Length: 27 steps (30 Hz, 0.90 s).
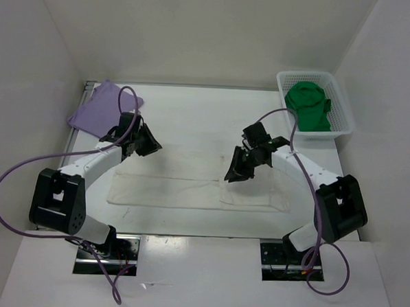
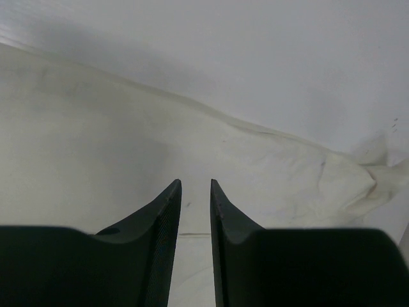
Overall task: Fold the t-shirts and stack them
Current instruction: Fold the other side of the tshirt into a rectangle
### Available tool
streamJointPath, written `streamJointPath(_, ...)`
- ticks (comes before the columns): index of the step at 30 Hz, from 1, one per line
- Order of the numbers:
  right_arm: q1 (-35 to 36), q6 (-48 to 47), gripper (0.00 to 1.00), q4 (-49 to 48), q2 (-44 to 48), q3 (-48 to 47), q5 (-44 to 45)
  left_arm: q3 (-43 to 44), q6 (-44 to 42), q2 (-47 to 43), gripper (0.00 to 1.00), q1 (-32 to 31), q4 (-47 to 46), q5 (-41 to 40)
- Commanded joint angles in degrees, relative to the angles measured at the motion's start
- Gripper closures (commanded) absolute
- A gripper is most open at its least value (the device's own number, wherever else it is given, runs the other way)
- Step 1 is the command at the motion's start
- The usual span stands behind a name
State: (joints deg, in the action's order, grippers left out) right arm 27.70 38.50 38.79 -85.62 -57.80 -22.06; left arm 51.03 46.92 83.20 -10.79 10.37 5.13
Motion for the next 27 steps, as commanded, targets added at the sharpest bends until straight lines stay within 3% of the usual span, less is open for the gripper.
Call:
streamJointPath(1, -4.7, -3.3, 0.76, 1.3, 1.2, -2.0, 3.6, 3.1, 0.3, 0.5, 0.68, -0.7, -1.8, 2.1)
streamJointPath(4, -5.2, -2.8, 0.94, -2.0, -0.9, 1.4, 7.0, 3.6, 0.9, 2.7, 0.68, -3.4, -2.5, 3.2)
streamJointPath(7, -5.2, 0.3, 1.0, -8.2, -2.2, 6.5, 7.3, 3.6, 2.5, 5.3, 0.68, -5.2, -5.0, 3.8)
streamJointPath(13, -5.2, 3.5, 1.0, -12.9, -2.9, 11.2, 9.0, 3.6, 4.9, 11.8, 0.68, -4.3, -7.7, 6.0)
streamJointPath(19, -9.9, -1.9, 0.97, -5.1, 1.5, -0.5, 11.1, 0.4, 3.4, 9.5, 0.68, 3.3, -7.6, 6.8)
streamJointPath(27, -16.4, 2.1, 0.99, -16.6, -9.8, -4.3, 15.9, -2.0, 2.3, 8.9, 0.68, 7.9, -5.9, 7.4)
